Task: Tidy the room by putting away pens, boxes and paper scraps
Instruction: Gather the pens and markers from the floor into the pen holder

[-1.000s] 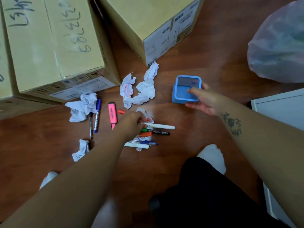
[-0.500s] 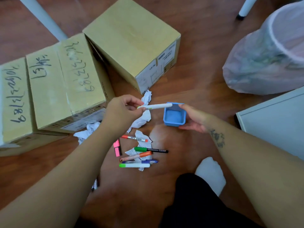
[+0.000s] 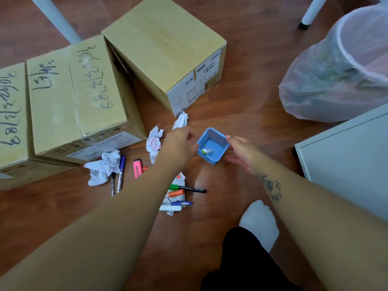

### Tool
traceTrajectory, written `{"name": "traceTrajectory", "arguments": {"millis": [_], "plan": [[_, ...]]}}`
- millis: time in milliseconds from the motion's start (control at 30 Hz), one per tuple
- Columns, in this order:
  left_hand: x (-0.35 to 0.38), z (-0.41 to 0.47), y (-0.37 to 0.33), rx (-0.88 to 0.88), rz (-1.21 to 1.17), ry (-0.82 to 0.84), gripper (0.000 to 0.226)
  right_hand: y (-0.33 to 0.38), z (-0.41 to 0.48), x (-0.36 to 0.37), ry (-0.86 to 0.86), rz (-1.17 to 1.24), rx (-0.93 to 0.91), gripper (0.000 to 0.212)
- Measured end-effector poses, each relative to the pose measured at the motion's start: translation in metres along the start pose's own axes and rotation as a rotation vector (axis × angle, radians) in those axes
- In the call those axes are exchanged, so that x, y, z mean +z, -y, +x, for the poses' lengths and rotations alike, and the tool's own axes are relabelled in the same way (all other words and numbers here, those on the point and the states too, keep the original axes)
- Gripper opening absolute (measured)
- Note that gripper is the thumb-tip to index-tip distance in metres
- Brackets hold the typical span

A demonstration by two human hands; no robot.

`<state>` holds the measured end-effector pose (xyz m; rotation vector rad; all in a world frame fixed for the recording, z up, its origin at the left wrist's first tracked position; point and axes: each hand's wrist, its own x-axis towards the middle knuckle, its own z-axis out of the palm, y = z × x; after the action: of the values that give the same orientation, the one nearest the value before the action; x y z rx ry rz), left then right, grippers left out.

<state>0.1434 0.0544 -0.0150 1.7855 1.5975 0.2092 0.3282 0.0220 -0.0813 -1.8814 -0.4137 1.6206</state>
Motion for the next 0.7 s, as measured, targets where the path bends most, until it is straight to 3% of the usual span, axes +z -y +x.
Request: {"name": "traceTrajectory", "arguments": {"millis": [133,400,500,700], "plan": [[0.022,-0.002,0.012,-0.234,-0.075,0.031,0.016,-0.003,0.0,0.003,-0.003,-0.103,-0.103,0.016],[0.03,0.018,0.029,-0.303,-0.307,0.003,0.019,-0.004,-0.001,-0.002,0.04,-0.373,-0.175,0.02],[0.015,0.006,0.048,-0.266,-0.181,0.0,0.02,0.007,0.0,0.003,-0.123,-0.522,-0.404,0.017],[-0.008,-0.035,0.099,-0.239,0.027,0.054,0.012,0.026,-0.001,0.049,-0.225,-0.89,-0.986,0.013]]}}
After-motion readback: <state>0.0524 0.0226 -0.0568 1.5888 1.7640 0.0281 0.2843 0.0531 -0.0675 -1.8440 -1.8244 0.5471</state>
